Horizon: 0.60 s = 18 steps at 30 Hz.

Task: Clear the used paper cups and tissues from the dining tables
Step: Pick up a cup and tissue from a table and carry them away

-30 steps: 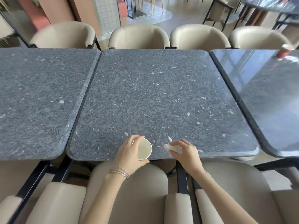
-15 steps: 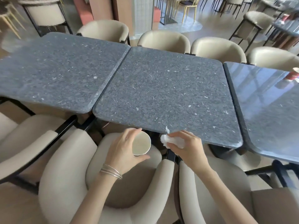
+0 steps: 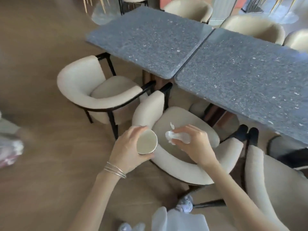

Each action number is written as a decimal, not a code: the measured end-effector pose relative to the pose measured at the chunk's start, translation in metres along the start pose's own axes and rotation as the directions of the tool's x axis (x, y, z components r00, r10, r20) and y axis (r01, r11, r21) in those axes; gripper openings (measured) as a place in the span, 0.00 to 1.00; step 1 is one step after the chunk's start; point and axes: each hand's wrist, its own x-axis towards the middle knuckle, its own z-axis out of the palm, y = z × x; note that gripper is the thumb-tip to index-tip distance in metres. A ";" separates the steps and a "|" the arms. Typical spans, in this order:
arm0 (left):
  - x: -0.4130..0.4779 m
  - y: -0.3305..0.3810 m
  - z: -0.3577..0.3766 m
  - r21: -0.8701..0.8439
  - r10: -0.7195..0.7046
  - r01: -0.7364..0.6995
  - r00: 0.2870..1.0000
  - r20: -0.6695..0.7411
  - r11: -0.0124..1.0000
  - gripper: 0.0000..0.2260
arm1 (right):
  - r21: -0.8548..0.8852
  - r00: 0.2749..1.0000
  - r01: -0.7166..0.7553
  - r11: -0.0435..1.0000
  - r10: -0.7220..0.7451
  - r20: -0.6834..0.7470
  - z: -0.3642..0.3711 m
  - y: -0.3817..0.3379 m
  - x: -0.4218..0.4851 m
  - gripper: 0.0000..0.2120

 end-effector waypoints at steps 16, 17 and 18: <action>-0.174 -0.187 -0.174 0.072 -0.363 0.390 0.900 -0.241 0.918 0.39 | 0.104 0.893 0.258 0.960 -0.278 0.355 0.225 -0.206 0.011 0.10; -0.175 -0.195 -0.176 0.075 -0.376 0.407 0.889 -0.261 0.910 0.39 | 0.101 0.889 0.265 0.959 -0.284 0.358 0.235 -0.209 0.019 0.09; -0.176 -0.202 -0.178 0.082 -0.388 0.424 0.879 -0.277 0.902 0.39 | 0.098 0.887 0.269 0.958 -0.286 0.363 0.245 -0.212 0.026 0.08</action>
